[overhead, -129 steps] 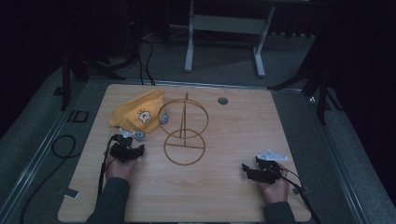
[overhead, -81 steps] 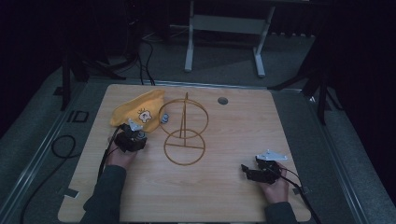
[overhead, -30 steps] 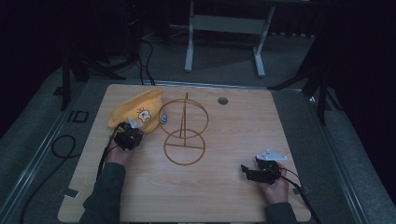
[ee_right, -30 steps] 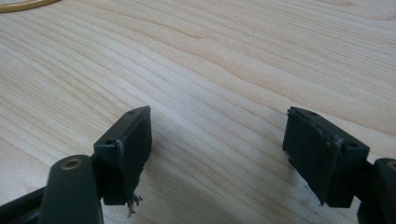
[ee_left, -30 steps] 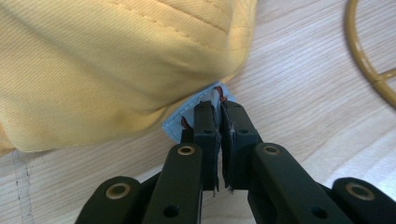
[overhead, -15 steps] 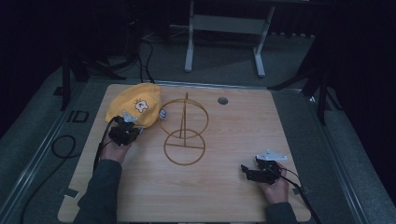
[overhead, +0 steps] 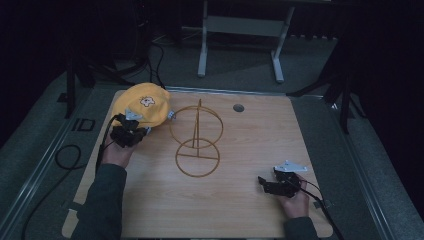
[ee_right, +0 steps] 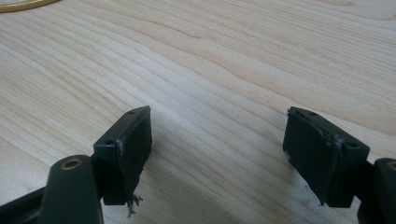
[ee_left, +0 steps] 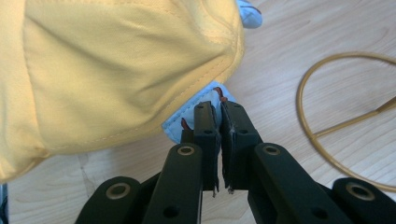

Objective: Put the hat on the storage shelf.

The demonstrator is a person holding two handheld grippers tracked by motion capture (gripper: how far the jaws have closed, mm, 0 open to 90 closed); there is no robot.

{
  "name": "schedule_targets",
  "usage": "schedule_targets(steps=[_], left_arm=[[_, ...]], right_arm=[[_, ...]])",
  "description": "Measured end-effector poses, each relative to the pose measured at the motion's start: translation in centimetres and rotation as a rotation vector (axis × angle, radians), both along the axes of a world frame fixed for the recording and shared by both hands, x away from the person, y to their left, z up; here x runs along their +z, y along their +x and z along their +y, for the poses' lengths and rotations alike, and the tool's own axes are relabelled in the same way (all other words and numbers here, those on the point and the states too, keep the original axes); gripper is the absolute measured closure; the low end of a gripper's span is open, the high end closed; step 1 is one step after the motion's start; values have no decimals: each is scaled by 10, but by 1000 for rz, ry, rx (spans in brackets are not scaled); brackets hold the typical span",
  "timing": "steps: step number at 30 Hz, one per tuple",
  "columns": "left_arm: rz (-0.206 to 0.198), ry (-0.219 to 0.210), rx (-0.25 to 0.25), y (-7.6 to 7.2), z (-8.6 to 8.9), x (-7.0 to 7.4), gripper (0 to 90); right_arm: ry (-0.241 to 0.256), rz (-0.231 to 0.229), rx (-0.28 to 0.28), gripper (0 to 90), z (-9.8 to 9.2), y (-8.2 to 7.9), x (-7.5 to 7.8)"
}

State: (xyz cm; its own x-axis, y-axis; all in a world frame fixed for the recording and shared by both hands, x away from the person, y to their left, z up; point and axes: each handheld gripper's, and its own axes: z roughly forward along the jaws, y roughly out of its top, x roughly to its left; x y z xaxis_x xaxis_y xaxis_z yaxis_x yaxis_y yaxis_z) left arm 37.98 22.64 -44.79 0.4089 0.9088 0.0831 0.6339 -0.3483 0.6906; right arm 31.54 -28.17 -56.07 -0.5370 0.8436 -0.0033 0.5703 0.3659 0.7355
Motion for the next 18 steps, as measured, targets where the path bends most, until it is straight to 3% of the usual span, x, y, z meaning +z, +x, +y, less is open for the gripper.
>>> schedule_targets(steps=[18], left_arm=[[-56, -42, 1, 3, -3, 46, 857]], right_arm=[[0, -1, 1, 238, 0, 0, 0]])
